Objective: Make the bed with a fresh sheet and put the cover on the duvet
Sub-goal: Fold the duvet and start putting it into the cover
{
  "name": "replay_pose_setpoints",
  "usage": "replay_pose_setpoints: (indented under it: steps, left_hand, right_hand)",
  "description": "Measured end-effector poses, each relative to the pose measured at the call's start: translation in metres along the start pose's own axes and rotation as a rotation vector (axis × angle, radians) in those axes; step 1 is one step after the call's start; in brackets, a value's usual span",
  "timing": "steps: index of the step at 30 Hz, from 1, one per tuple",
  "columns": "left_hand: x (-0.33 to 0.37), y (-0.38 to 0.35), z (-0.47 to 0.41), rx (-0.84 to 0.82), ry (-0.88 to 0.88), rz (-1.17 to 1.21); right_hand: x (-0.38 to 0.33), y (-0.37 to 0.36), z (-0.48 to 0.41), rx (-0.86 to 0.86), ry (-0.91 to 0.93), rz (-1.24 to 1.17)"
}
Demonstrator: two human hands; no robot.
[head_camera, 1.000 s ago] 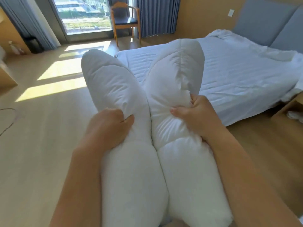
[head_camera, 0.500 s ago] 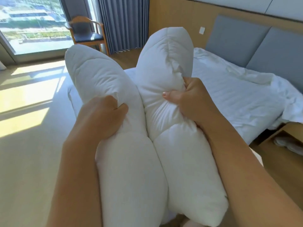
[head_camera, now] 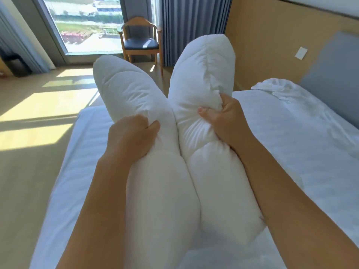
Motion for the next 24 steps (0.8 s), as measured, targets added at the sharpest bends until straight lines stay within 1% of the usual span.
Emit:
replay_pose_setpoints:
  steps: [2, 3, 4, 5, 6, 7, 10, 12, 13, 15, 19, 21, 22, 24]
  left_hand:
    - [0.004, -0.085, -0.015, -0.036, 0.201, 0.108]
    - [0.008, -0.139, -0.020, -0.080, 0.310, 0.128]
    - [0.010, -0.191, -0.016, -0.155, 0.390, 0.066]
    - [0.014, -0.235, -0.010, -0.238, 0.428, -0.001]
    - [0.015, -0.270, -0.004, -0.271, 0.448, -0.021]
    - [0.015, -0.301, -0.002, -0.255, 0.429, -0.044]
    - [0.020, -0.375, 0.004, -0.288, 0.375, -0.038]
    - [0.028, -0.403, -0.003, -0.300, 0.330, -0.011]
    - [0.033, -0.411, -0.007, -0.278, 0.309, -0.013]
    - [0.037, -0.415, -0.013, -0.182, 0.303, -0.026]
    - [0.035, -0.397, -0.007, -0.086, 0.342, 0.088]
    - [0.039, -0.374, -0.001, 0.020, 0.313, 0.139]
    - [0.044, -0.359, 0.001, 0.103, 0.266, 0.158]
    - [0.071, -0.331, 0.003, 0.249, 0.060, 0.123]
  right_hand:
    - [0.076, -0.008, -0.031, 0.000, -0.018, 0.463]
    - [0.125, -0.020, -0.041, -0.049, -0.091, 0.655]
    - [0.178, -0.032, -0.040, -0.121, -0.221, 0.796]
    - [0.227, -0.041, -0.030, -0.197, -0.350, 0.880]
    - [0.269, -0.045, -0.021, -0.219, -0.408, 0.937]
    - [0.304, -0.044, -0.016, -0.208, -0.415, 1.001]
    - [0.368, -0.038, -0.004, -0.204, -0.387, 1.178]
    - [0.389, -0.034, -0.006, -0.172, -0.367, 1.178]
    - [0.396, -0.032, -0.009, -0.153, -0.367, 1.149]
    - [0.399, -0.028, -0.014, -0.093, -0.346, 1.085]
    - [0.381, -0.030, -0.011, 0.013, -0.290, 0.974]
    - [0.361, -0.031, -0.008, 0.079, -0.214, 0.914]
    - [0.352, -0.027, -0.007, 0.127, -0.167, 0.870]
    - [0.332, -0.016, -0.008, 0.205, 0.009, 0.760]
Point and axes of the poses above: each hand's wrist, its own z-axis away from the middle knuckle, its own y-axis out of the back of the hand, x = y × z, the point moved 6 cm from there along -z, towards the middle knuckle, and after that the axes turned 9 degrees about -z, right-handed, at the moved point
